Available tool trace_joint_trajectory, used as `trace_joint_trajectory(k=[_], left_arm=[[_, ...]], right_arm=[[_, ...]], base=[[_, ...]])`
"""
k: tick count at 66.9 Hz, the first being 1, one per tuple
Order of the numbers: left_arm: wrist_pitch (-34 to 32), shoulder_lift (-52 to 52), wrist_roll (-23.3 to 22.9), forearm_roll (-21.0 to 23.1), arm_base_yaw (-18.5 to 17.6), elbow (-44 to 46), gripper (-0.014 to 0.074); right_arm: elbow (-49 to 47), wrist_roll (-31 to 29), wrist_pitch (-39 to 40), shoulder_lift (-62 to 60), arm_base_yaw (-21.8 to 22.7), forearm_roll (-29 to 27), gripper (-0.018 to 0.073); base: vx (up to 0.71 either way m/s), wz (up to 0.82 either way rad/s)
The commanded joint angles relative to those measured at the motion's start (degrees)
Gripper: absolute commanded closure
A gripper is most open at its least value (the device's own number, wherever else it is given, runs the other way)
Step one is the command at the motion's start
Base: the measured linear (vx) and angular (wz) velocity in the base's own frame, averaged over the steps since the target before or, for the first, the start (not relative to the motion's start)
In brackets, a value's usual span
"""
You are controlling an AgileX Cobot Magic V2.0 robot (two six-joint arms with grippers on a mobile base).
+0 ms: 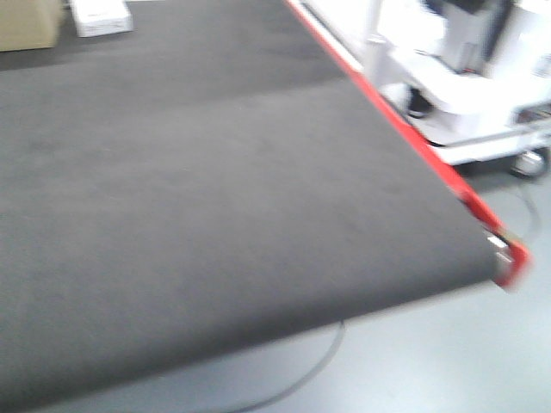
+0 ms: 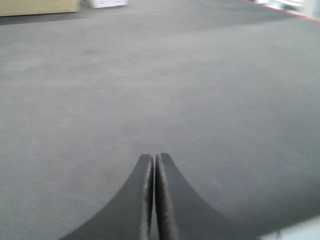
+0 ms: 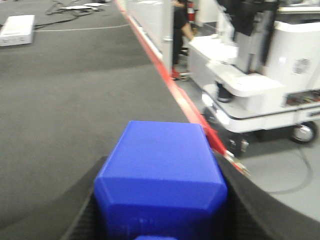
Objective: Pour parts from conveyor to right shelf
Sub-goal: 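Drive the base away from the conveyor holding the block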
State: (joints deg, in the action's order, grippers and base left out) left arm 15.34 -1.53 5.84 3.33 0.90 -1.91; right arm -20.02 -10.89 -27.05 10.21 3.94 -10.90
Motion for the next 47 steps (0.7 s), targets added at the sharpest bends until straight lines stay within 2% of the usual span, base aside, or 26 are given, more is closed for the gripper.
trace_joint_trajectory(k=[1, 47], left_arm=[[-4.3, -1.1, -0.3, 0.4, -0.4, -1.4, 0.0602], [-4.3, -1.1, -0.3, 0.4, -0.4, -1.4, 0.0602]], right_arm=[[-1.6, -0.5, 4.7, 0.5, 0.1, -0.1, 0.0565], [-1.6, -0.5, 4.7, 0.5, 0.1, -0.2, 0.0565]], base=[[-0.33, -0.47], [-0.35, -0.53]])
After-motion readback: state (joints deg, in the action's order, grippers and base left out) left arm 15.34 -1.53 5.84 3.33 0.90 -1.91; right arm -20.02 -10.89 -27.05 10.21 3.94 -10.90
